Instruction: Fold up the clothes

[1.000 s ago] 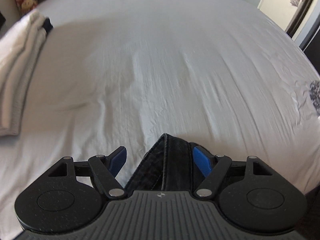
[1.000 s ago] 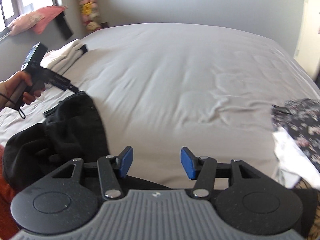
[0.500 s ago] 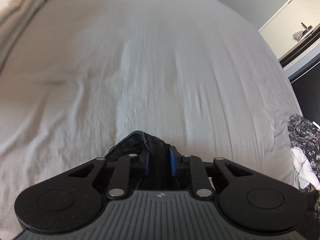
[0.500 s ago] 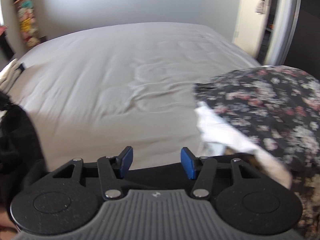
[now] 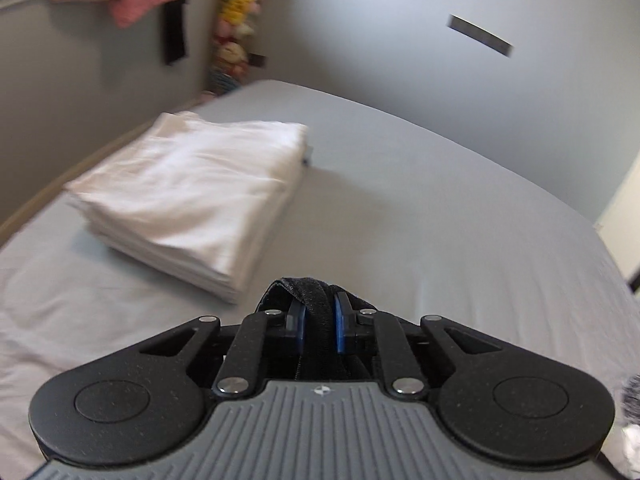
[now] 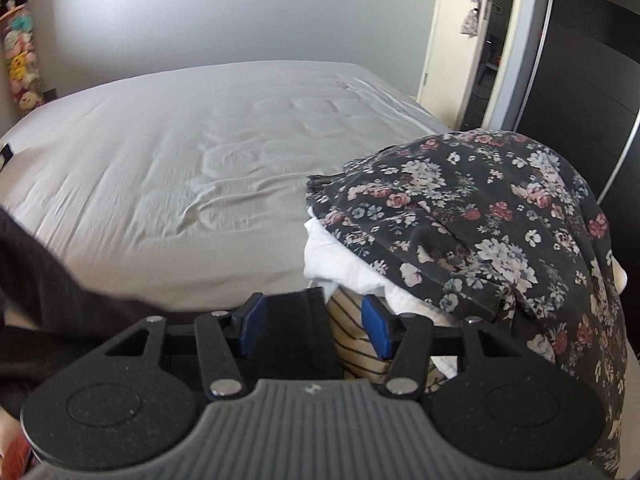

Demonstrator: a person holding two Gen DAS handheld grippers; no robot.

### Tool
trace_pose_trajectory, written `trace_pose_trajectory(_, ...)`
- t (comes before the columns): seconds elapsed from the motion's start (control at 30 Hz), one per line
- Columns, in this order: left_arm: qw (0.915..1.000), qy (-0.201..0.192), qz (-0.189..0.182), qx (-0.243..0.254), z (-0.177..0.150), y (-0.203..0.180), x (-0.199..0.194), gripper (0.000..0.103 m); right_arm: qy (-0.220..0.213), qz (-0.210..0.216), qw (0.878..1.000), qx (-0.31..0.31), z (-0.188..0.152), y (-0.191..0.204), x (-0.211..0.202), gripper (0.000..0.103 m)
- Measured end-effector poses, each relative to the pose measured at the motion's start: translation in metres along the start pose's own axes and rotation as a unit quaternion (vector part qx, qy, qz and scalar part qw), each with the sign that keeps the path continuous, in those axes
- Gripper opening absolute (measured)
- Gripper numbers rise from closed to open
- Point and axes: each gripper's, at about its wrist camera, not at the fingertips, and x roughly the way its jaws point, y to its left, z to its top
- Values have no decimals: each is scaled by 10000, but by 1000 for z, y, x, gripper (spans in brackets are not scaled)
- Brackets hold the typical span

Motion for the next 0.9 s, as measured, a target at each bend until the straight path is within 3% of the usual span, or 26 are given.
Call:
trace_pose_trajectory(0.13,9994,95,327,-71,-6,26,5,16,125,439,9985,-291,-2,12,8,56)
trace_pose_trajectory(0.33,9991,98,412,-101,-13,26,1,16,396,844,9849,-1459,1,42,33,55)
trace_pose_trajectory(0.47,9988,150,454,-51,-12,25,3,16,572,1004,9659,-2318,0,49,51,56)
trace_pose_trajectory(0.67,9985,185,518,-55,-13,22,4,16,796,1212,9270,-3459,0,58,77,54)
trace_pose_trajectory(0.7,9984,188,528,-55,-13,21,4,17,764,1207,9297,-3395,5,57,76,54)
trace_pose_trajectory(0.77,9984,183,524,-73,-13,22,4,16,700,1198,9349,-3266,13,54,74,39)
trace_pose_trajectory(0.9,9985,126,507,-163,-14,24,-2,16,571,1178,9447,-3007,31,49,69,20)
